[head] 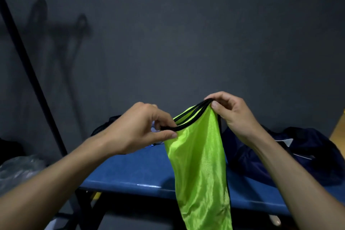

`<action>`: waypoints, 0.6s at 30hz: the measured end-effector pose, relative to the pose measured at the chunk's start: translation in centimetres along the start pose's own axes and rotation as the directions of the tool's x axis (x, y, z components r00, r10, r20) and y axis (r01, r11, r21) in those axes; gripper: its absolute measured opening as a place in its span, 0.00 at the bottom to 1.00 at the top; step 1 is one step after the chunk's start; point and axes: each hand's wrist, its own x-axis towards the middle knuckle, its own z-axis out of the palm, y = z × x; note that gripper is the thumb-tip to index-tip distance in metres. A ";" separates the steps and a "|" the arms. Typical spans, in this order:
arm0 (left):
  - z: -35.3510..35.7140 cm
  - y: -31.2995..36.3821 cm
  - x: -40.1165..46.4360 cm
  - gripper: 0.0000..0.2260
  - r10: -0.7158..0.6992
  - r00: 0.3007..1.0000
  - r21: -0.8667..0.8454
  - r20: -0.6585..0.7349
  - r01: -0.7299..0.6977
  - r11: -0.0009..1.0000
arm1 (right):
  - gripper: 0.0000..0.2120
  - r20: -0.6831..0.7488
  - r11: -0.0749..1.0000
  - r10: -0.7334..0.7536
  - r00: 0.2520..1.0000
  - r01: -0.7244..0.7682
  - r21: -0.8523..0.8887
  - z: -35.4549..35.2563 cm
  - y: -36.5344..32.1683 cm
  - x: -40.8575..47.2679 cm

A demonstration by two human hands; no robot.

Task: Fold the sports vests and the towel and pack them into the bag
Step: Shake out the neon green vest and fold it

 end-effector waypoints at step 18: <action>1.6 -0.9 0.5 0.07 -0.124 0.992 -0.024 0.029 0.124 0.992 | 0.10 0.035 0.999 0.006 0.999 -0.004 -0.046 1.0 0.7 0.1</action>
